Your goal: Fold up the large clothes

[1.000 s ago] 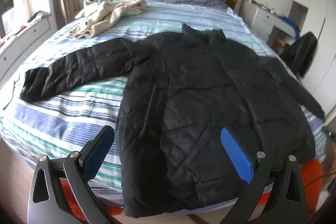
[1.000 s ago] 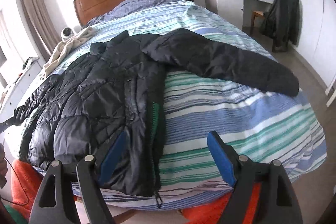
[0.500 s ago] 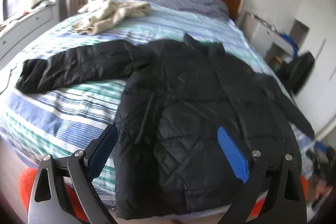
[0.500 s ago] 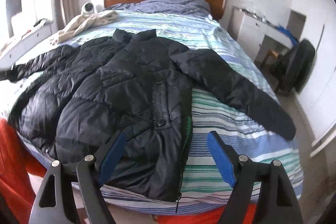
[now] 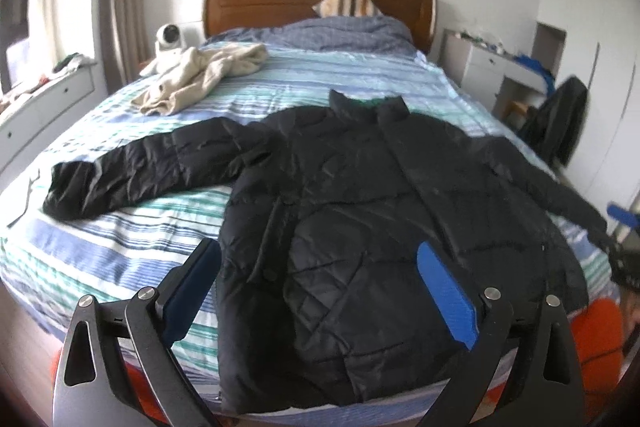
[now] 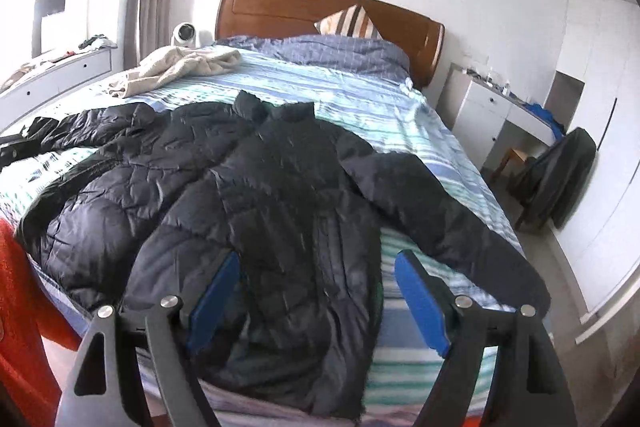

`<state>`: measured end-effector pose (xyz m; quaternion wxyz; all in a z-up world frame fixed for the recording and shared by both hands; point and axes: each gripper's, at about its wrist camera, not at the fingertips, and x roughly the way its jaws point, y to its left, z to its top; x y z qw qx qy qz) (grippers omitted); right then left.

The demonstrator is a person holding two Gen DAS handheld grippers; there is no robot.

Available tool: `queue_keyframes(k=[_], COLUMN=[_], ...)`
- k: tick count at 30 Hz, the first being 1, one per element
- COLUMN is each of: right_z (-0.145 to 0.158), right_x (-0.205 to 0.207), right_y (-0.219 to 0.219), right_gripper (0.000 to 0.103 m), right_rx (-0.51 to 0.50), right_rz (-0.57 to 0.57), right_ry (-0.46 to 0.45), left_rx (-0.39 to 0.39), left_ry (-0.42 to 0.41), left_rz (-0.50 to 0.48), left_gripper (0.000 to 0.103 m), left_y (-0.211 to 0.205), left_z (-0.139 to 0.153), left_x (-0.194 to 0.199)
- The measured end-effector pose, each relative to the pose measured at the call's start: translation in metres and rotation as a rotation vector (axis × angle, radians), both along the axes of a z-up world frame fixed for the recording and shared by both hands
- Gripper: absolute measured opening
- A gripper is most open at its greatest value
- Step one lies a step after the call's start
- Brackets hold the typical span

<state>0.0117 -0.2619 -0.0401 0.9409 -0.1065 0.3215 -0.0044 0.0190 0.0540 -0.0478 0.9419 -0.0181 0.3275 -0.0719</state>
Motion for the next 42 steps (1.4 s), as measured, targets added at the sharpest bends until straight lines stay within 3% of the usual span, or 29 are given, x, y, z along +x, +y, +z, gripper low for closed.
queue_keyframes(k=[5,8,13,15,18,24,29,30,31,32,34,36,38,42], right_z=[-0.004,-0.010,-0.011,-0.016,-0.033,-0.098,-0.151,-0.159,-0.166,-0.170,-0.176,-0.169,-0.127,-0.011], right_x=[0.007,0.013,0.008,0.002,-0.006,-0.014,-0.012,-0.010,-0.008,-0.005,0.000,0.004,0.014,0.048], right_y=[-0.011,-0.029,-0.082,-0.124,-0.202,-0.346,-0.404,-0.410,-0.416,-0.420,-0.425,-0.424,-0.403,-0.306], right_gripper=[0.084,0.084,0.084,0.084,0.084,0.084,0.083,0.080,0.070,0.063,0.023,0.014,0.011,0.011], right_rx=[0.007,0.078,0.165,0.215,0.447,1.060,1.306,1.337,1.353,1.346,1.306,1.222,1.036,0.634], right_rz=[-0.021,-0.057,-0.207,-0.302,-0.446,-0.720,-0.925,-0.950,-0.981,-1.009,-1.056,-1.048,-0.951,-0.508], right_ry=[-0.022,0.006,0.000,0.001,0.005,-0.084,-0.182,-0.185,-0.191,-0.190,-0.180,-0.173,-0.207,-0.263], left_rx=[-0.033,-0.037,0.008,0.003,-0.013,-0.010,0.018,0.023,0.025,0.024,0.017,0.012,0.015,0.027], left_ry=[0.038,0.047,0.058,0.068,0.090,0.109,0.114,0.115,0.117,0.122,0.136,0.142,0.134,0.128], left_rz=[-0.026,-0.024,-0.002,0.004,0.018,0.045,0.061,0.068,0.072,0.076,0.087,0.093,0.094,0.086], left_gripper=[0.099,0.099,0.099,0.099,0.099,0.099,0.099,0.099,0.099,0.099,0.099,0.099,0.099,0.100], left_y=[-0.005,-0.007,-0.007,-0.007,-0.007,-0.006,0.000,0.003,0.004,0.006,0.008,0.009,0.009,0.008], left_z=[0.004,0.006,0.002,-0.001,-0.005,-0.009,-0.006,-0.006,-0.006,-0.006,-0.008,-0.008,-0.005,-0.008], left_x=[0.010,0.017,0.034,0.037,0.040,0.031,0.023,0.022,0.022,0.023,0.025,0.027,0.026,0.027])
